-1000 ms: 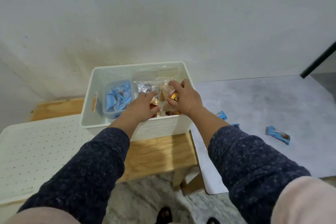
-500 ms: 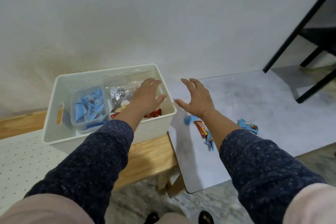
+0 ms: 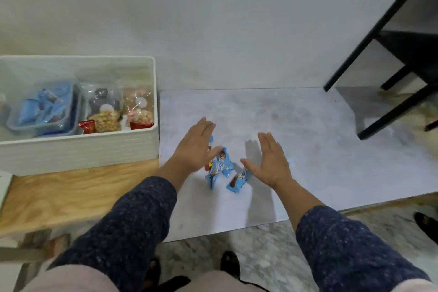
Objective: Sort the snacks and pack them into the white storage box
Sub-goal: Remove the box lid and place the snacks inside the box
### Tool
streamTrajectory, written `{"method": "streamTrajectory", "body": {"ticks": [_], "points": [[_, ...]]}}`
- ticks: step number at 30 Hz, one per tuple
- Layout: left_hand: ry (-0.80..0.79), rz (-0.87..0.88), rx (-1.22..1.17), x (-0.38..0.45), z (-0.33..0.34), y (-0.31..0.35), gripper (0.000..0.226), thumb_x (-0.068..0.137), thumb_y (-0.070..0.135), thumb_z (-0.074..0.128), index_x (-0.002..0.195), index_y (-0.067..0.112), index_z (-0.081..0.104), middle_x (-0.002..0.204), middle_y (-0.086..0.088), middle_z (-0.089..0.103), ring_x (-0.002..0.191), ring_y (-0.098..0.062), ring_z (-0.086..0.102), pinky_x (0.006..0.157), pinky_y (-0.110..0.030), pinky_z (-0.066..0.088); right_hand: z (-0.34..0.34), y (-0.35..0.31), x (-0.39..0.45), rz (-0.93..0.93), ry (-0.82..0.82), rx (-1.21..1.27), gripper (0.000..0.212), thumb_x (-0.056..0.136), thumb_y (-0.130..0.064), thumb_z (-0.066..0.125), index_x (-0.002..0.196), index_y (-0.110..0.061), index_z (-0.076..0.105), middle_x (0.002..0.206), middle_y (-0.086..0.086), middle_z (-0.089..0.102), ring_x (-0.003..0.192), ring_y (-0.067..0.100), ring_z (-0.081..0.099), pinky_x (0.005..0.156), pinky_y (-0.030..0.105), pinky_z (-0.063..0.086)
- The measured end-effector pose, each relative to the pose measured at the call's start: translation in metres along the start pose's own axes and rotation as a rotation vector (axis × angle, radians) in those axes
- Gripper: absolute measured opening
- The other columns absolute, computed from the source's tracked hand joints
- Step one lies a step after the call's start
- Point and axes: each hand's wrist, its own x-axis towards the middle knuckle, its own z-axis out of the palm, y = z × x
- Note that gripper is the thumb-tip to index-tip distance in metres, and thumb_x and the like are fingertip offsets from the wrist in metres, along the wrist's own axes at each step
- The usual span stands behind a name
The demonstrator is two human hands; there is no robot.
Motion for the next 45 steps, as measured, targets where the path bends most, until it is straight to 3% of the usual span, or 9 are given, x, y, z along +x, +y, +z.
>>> {"method": "streamTrajectory", "body": {"ticks": [4, 8, 14, 21, 25, 32, 38, 42, 45], "points": [[-0.016, -0.084, -0.020, -0.017, 0.054, 0.013, 0.097, 0.068, 0.068, 0.054, 0.133, -0.003, 0.043, 0.137, -0.019, 0.046, 0.134, -0.038, 0.039, 0.107, -0.049, 0.037, 0.009, 0.058, -0.004, -0.016, -0.085, -0.012, 0.112, 0.069, -0.078, 0.047, 0.152, -0.013, 0.008, 0.160, 0.000, 0.006, 0.148, 0.015, -0.002, 0.121, 0.039, 0.000], [-0.129, -0.214, 0.051, -0.037, 0.085, 0.023, 0.128, 0.057, 0.087, 0.036, 0.151, 0.009, 0.000, 0.160, -0.005, 0.000, 0.148, -0.020, -0.001, 0.118, -0.053, 0.008, 0.022, 0.089, -0.002, -0.029, -0.186, -0.025, 0.124, 0.057, -0.088, 0.042, 0.152, -0.020, 0.000, 0.160, -0.007, -0.002, 0.148, 0.012, -0.008, 0.119, 0.043, -0.003], [-0.059, -0.308, 0.017, -0.023, 0.088, 0.011, 0.129, 0.055, 0.086, 0.043, 0.150, 0.018, -0.011, 0.159, 0.001, -0.013, 0.147, -0.018, -0.014, 0.114, -0.059, -0.001, 0.042, 0.084, 0.007, -0.126, -0.219, 0.043, 0.127, 0.057, -0.078, 0.063, 0.152, -0.020, 0.001, 0.160, -0.008, 0.002, 0.148, 0.012, -0.006, 0.119, 0.050, 0.001], [-0.128, -0.216, 0.099, 0.008, 0.080, -0.015, 0.114, 0.053, 0.075, 0.068, 0.147, 0.043, 0.012, 0.158, -0.004, -0.012, 0.144, -0.038, -0.013, 0.107, -0.070, 0.005, 0.069, 0.054, 0.013, -0.369, -0.088, 0.100, 0.113, 0.047, -0.086, 0.053, 0.145, -0.040, 0.021, 0.158, -0.005, 0.016, 0.147, 0.021, 0.003, 0.106, 0.070, 0.006], [-0.191, -0.226, 0.110, 0.019, 0.079, -0.031, 0.102, 0.057, 0.077, 0.064, 0.144, 0.046, 0.022, 0.158, -0.005, -0.005, 0.145, -0.036, -0.007, 0.110, -0.067, 0.009, 0.082, 0.037, 0.020, -0.407, -0.066, 0.079, 0.105, 0.048, -0.086, 0.056, 0.141, -0.050, 0.024, 0.157, -0.005, 0.017, 0.147, 0.023, 0.004, 0.105, 0.072, -0.001], [-0.075, -0.094, 0.083, 0.016, 0.084, -0.062, 0.077, 0.061, 0.071, 0.059, 0.123, 0.026, 0.061, 0.131, -0.019, 0.047, 0.120, -0.040, 0.046, 0.100, -0.051, 0.040, 0.094, 0.022, 0.044, -0.384, -0.018, 0.003, 0.092, 0.053, -0.086, 0.049, 0.136, -0.047, 0.038, 0.154, -0.001, 0.029, 0.144, 0.031, 0.020, 0.100, 0.076, 0.013], [0.025, -0.164, 0.107, 0.000, 0.082, -0.063, 0.051, 0.069, 0.059, 0.058, 0.102, 0.022, 0.068, 0.116, -0.018, 0.056, 0.104, -0.039, 0.053, 0.085, -0.042, 0.045, 0.097, 0.008, 0.062, -0.314, -0.004, -0.116, 0.074, 0.066, -0.079, 0.047, 0.127, -0.038, 0.050, 0.135, 0.002, 0.052, 0.125, 0.031, 0.046, 0.094, 0.063, 0.033], [0.073, -0.263, 0.075, -0.007, 0.081, -0.053, 0.042, 0.071, 0.047, 0.060, 0.091, 0.010, 0.065, 0.098, -0.021, 0.056, 0.086, -0.036, 0.059, 0.073, -0.036, 0.050, 0.098, 0.006, 0.062, -0.368, 0.156, -0.219, 0.042, 0.070, -0.056, 0.060, 0.101, -0.028, 0.058, 0.098, 0.007, 0.062, 0.080, 0.030, 0.058, 0.064, 0.036, 0.042], [0.073, -0.292, 0.009, -0.013, 0.082, -0.041, 0.030, 0.069, 0.027, 0.075, 0.089, 0.007, 0.065, 0.088, -0.019, 0.056, 0.069, -0.033, 0.061, 0.059, -0.032, 0.053, 0.097, 0.004, 0.055, -0.376, 0.114, -0.139, 0.033, 0.072, -0.040, 0.056, 0.092, -0.017, 0.065, 0.081, 0.016, 0.058, 0.059, 0.033, 0.056, 0.051, 0.031, 0.043]]}}
